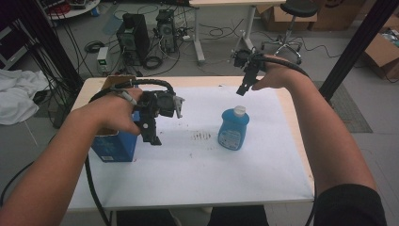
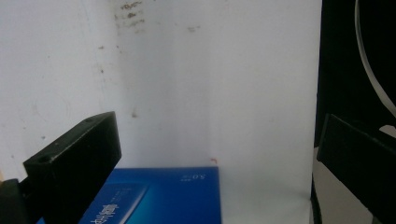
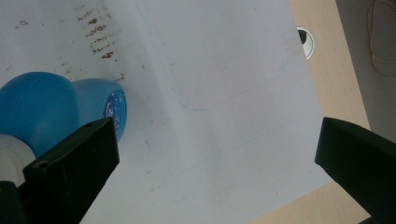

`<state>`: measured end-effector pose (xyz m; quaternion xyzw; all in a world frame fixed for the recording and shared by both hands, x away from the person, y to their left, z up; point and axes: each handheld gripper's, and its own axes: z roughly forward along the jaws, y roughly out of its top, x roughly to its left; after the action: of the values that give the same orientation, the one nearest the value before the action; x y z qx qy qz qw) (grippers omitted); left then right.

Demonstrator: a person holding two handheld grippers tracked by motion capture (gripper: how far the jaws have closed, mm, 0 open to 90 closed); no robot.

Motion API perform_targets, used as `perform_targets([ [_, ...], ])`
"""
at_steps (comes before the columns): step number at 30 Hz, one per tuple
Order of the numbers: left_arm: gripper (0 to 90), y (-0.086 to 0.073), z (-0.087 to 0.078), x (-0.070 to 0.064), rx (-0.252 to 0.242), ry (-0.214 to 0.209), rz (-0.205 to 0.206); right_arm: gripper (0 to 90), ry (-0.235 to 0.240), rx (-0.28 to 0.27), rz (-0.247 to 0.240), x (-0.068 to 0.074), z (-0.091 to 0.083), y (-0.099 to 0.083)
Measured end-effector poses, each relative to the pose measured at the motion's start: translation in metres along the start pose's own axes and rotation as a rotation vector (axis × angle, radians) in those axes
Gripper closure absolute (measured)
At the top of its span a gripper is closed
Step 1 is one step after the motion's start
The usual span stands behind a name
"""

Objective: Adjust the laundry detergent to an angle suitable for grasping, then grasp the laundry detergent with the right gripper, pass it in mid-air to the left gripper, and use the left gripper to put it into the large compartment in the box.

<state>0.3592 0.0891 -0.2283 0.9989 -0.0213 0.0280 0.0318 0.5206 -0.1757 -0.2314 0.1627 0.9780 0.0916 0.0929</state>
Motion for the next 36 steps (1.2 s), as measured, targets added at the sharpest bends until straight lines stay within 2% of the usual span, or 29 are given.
perform_targets([
  [6, 0.1, 0.003, -0.001, 0.000, 0.003, -0.002, -0.001, 0.0, 0.000, -0.003, 0.003, 0.000, -0.003, -0.003],
  [15, 0.1, -0.007, -0.005, 0.008, -0.006, 0.004, -0.067, 0.0, -0.007, -0.011, -0.003, 0.003, -0.005, -0.005],
  [22, 0.1, -0.002, -0.009, -0.002, 0.000, 0.021, -0.029, 0.0, -0.011, -0.009, -0.005, 0.005, -0.003, -0.003],
  [28, 0.1, 0.009, -0.011, -0.011, 0.009, 0.023, 0.022, 0.0, -0.014, -0.017, 0.003, 0.004, -0.007, -0.003],
  [36, 0.1, 0.012, -0.013, -0.012, 0.026, 0.027, 0.035, 0.0, -0.022, -0.023, 0.017, 0.002, -0.011, -0.007],
])
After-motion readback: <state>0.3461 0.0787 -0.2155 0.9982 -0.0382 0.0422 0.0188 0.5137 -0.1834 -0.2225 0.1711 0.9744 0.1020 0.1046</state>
